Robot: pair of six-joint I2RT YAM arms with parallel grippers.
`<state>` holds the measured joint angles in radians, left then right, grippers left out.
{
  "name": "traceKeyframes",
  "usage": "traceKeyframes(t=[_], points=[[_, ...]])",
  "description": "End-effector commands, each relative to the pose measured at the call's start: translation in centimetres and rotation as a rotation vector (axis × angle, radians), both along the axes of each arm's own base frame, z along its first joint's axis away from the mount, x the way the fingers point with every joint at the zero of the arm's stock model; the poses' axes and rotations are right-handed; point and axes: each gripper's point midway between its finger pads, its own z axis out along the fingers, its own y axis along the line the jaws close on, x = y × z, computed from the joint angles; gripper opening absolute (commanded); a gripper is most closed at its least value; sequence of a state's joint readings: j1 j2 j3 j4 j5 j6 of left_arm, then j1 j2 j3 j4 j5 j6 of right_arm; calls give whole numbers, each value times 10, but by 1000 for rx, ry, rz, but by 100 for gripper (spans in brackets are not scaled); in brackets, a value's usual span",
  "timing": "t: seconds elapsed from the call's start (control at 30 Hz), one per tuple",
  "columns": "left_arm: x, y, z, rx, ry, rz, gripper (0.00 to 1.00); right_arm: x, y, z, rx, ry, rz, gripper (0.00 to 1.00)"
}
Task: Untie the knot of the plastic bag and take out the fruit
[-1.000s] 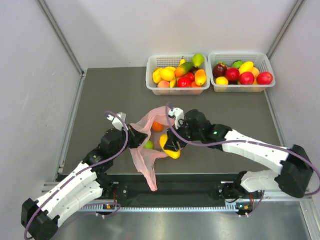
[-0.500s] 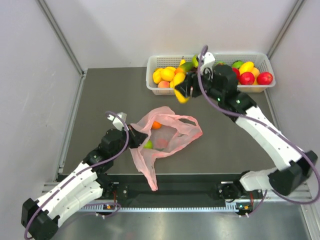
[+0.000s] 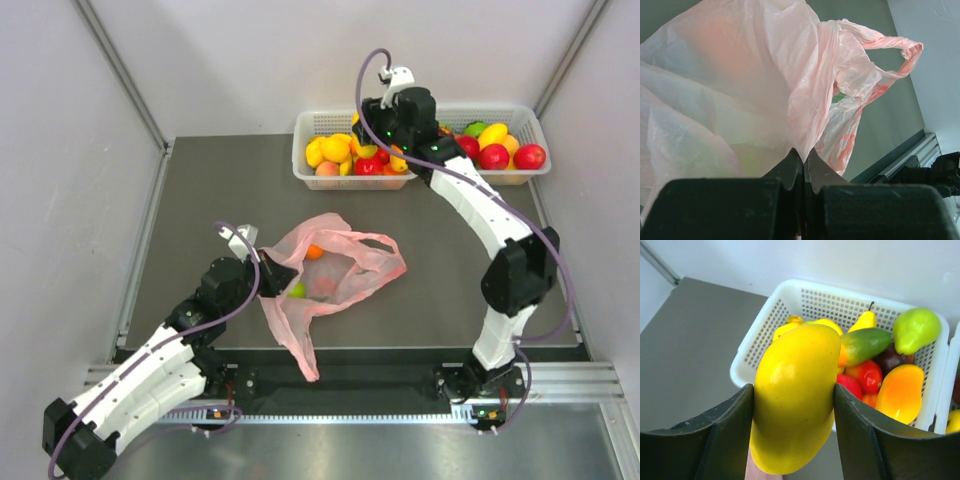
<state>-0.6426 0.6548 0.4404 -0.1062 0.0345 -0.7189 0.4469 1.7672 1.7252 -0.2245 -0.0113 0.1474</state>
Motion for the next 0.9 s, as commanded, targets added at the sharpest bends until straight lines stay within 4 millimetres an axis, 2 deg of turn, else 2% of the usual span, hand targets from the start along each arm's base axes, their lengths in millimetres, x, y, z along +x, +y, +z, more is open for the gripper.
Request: traceKeyframes(t=[0.0, 0.03, 0.07, 0.1, 0.13, 0.17, 0.2, 0.27, 0.3, 0.37, 0.4, 0.43, 0.47, 0.5, 0.6, 0.63, 0.73, 0.83, 0.87], points=[[0, -6, 35, -40, -101, -41, 0, 42, -4, 15, -21, -82, -52, 0], [0, -6, 35, -41, -102, -44, 0, 48, -5, 11, -23, -74, -59, 0], [-2, -7, 36, -45, -103, -54, 0, 57, -6, 21, -15, -95, -73, 0], [-3, -8, 36, -47, -106, -59, 0, 69, -3, -4, -38, -52, -80, 0], [-3, -8, 38, -50, -110, -63, 0, 77, -7, -8, -45, -48, -107, 0], [-4, -9, 39, -51, -111, -71, 0, 86, -8, 1, -35, -69, -122, 0], [-4, -10, 40, -52, -112, -73, 0, 96, -6, -18, -48, -44, -129, 0], [-4, -10, 42, -52, -118, -75, 0, 109, -7, -16, -30, -65, -149, 0], [-4, -9, 42, -50, -118, -74, 0, 118, -6, -29, -32, -56, -159, 0], [-4, -9, 45, -51, -123, -75, 0, 132, -8, -21, -8, -102, -195, 1], [-4, -9, 46, -49, -123, -74, 0, 141, -7, -35, -14, -94, -205, 1], [-5, -8, 46, -47, -120, -74, 0, 146, -7, -38, -13, -96, -213, 3], [-5, -8, 48, -50, -123, -72, 0, 151, -6, -24, 14, -123, -215, 5], [-5, -7, 47, -50, -118, -69, 0, 159, -3, -42, 3, -107, -211, 6], [-7, -5, 47, -54, -118, -59, 0, 168, 9, -46, 44, -120, -172, 34], [-6, -4, 47, -53, -119, -53, 0, 169, 11, -46, 69, -119, -161, 57], [-5, 0, 47, -54, -125, -31, 0, 173, 17, -46, 103, -123, -141, 99], [-5, 2, 47, -53, -125, -25, 0, 170, 16, -26, 123, -153, -133, 100], [-5, 1, 47, -53, -123, -25, 0, 168, 14, -26, 118, -152, -133, 100]])
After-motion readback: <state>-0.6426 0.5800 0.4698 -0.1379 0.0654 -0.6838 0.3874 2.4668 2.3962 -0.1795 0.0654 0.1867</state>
